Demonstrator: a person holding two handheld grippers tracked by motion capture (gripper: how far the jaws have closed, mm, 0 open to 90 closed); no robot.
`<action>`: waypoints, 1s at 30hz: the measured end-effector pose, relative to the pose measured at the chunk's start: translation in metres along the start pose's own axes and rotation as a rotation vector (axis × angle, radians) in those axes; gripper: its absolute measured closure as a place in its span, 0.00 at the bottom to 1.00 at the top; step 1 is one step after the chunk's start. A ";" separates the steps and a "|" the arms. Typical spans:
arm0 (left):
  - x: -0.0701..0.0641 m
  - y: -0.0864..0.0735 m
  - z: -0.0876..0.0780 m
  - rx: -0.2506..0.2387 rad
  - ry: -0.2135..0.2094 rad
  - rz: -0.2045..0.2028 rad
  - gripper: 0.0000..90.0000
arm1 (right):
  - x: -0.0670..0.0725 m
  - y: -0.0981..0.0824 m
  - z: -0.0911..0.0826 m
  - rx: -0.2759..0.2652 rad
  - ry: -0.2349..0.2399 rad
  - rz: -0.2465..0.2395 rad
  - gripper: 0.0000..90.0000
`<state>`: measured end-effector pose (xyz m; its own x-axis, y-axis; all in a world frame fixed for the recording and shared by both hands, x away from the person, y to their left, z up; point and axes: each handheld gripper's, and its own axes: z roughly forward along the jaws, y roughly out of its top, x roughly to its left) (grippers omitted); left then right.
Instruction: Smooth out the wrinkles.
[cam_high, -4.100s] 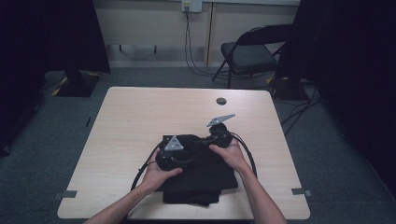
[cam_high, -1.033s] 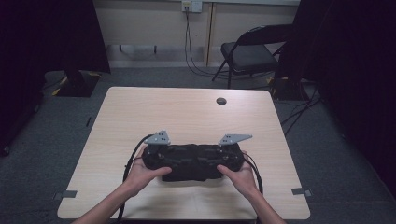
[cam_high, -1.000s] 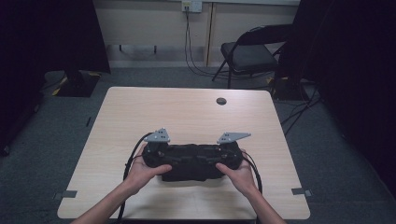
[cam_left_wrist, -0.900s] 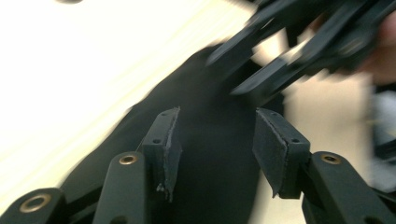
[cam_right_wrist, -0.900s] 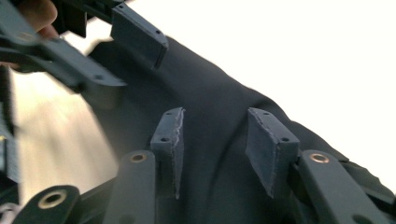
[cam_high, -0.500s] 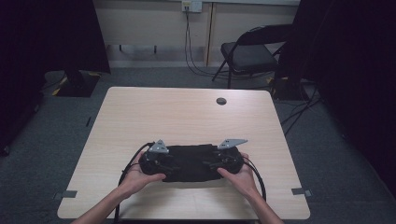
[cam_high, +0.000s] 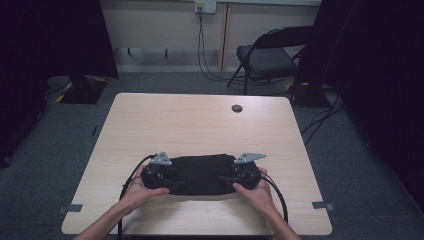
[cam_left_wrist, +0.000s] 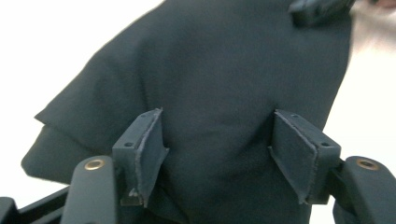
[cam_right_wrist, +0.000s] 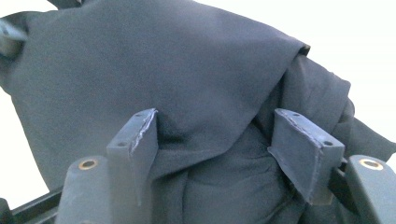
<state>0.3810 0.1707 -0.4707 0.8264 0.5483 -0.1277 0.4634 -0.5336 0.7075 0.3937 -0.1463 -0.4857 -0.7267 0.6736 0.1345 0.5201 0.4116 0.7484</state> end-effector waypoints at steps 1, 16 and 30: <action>0.000 0.001 0.000 0.005 0.004 0.008 0.38 | 0.002 -0.001 0.000 0.000 -0.012 -0.007 0.35; 0.020 0.004 -0.020 -0.130 0.062 -0.072 0.31 | -0.010 0.013 -0.025 -0.092 -0.054 0.092 0.26; 0.035 -0.029 -0.069 -0.139 0.142 -0.142 0.24 | -0.028 -0.011 -0.095 -0.140 -0.175 0.200 0.21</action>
<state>0.3743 0.2503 -0.4476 0.6986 0.7017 -0.1403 0.5150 -0.3568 0.7794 0.3659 -0.2283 -0.4357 -0.5214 0.8333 0.1840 0.5695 0.1792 0.8022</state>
